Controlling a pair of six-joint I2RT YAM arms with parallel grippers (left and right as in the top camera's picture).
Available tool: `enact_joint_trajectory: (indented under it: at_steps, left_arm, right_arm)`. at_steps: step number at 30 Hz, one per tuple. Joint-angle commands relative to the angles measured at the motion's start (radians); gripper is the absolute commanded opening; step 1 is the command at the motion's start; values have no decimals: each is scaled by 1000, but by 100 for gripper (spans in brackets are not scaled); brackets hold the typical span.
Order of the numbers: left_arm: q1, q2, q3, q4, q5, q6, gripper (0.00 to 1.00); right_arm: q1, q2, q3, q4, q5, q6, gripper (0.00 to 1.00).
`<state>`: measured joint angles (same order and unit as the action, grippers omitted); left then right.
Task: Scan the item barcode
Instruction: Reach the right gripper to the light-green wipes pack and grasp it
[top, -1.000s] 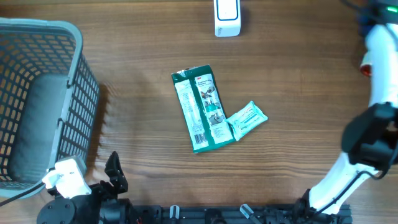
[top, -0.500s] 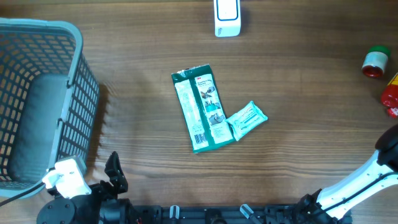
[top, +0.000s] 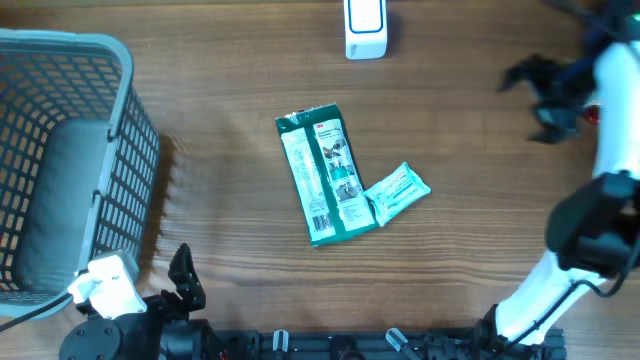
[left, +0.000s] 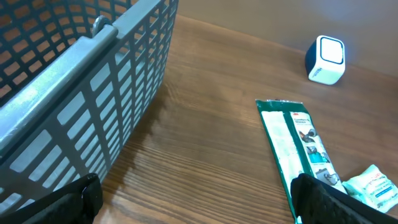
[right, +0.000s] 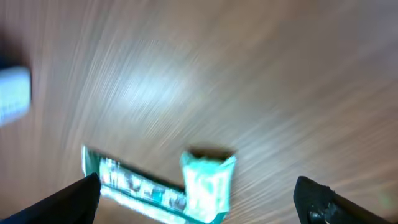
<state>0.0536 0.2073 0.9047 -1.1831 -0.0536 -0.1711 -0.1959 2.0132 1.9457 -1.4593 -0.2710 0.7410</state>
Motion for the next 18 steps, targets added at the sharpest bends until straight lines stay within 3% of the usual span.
enact_joint_trajectory:
  at_steps: [1, 2, 4, 6, 9, 13, 18]
  left_arm:
    - [-4, -5, 1, 2, 8, -5, 100]
    - [-4, -5, 1, 2, 8, -5, 100]
    - [-4, -5, 1, 2, 8, -5, 100]
    - [-4, -5, 1, 2, 8, -5, 100]
    - [-4, -5, 1, 2, 8, -5, 100]
    - [-4, -5, 1, 2, 8, -5, 100]
    - [-4, -5, 1, 2, 8, -5, 100]
  right_arm:
    - [197, -8, -61, 39, -40, -29, 100]
    - [246, -8, -82, 48, -29, -6, 98]
    - [366, -8, -142, 55, 65, 178, 86]
    - [467, -8, -211, 69, 214, 421, 85]
    - [549, -8, -299, 109, 272, 596, 82]
    - [585, -8, -412, 265, 214, 585, 66]
    - [587, 1, -497, 369, 211, 568, 61]
